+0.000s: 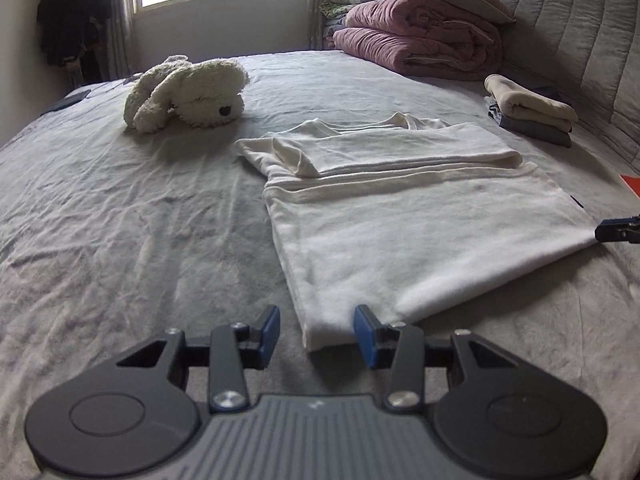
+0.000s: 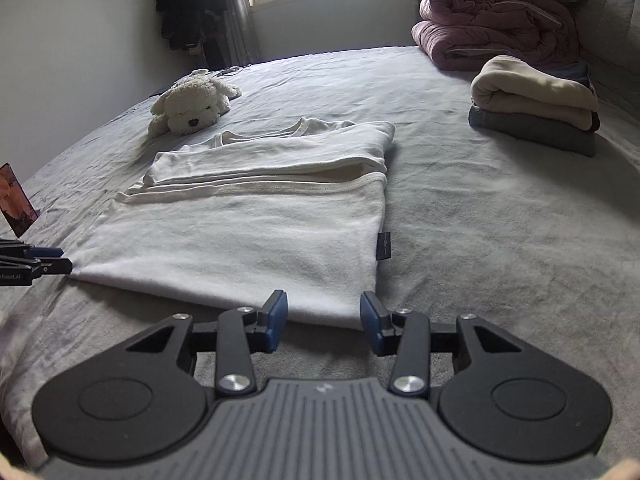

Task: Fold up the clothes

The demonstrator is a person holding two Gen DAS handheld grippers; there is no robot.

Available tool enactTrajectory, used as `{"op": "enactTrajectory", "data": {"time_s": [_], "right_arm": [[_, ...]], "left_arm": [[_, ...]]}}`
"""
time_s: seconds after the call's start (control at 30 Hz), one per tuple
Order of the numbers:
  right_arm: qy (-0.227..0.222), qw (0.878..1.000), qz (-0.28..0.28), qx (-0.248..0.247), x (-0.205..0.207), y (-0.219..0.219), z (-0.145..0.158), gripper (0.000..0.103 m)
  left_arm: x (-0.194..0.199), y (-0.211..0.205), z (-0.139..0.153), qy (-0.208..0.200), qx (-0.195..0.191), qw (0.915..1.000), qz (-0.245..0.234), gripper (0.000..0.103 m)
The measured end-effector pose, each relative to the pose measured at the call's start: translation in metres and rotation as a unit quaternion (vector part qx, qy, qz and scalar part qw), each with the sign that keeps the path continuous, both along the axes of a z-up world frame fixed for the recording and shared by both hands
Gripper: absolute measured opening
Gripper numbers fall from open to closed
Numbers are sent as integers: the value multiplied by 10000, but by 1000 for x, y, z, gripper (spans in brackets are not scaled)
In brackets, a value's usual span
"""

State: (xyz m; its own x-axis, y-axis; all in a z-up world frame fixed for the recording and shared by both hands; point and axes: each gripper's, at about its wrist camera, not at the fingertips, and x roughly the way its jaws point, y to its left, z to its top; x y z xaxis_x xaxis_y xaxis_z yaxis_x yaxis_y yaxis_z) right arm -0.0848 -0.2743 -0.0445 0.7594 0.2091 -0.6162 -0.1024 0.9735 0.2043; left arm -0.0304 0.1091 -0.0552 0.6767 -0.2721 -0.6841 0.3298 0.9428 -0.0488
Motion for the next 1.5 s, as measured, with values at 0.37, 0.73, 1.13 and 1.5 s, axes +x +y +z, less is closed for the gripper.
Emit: {"op": "enactTrajectory", "data": {"time_s": [0.37, 0.73, 1.13, 1.5], "right_arm": [[1273, 9475, -796, 2824, 8, -64, -15, 46], [1569, 9094, -1058, 3704, 17, -75, -30, 46], [1439, 8988, -1071, 4000, 34, -79, -38, 46], [1481, 8903, -1130, 4156, 49, -81, -40, 45]], "left_arm": [[26, 66, -18, 2068, -2789, 9346, 770, 42], [36, 70, -57, 2835, -4222, 8526, 1198, 42], [47, 62, -65, 2752, -4614, 8322, 1370, 40], [55, 64, -70, 2698, -4700, 8267, 1514, 29]]}}
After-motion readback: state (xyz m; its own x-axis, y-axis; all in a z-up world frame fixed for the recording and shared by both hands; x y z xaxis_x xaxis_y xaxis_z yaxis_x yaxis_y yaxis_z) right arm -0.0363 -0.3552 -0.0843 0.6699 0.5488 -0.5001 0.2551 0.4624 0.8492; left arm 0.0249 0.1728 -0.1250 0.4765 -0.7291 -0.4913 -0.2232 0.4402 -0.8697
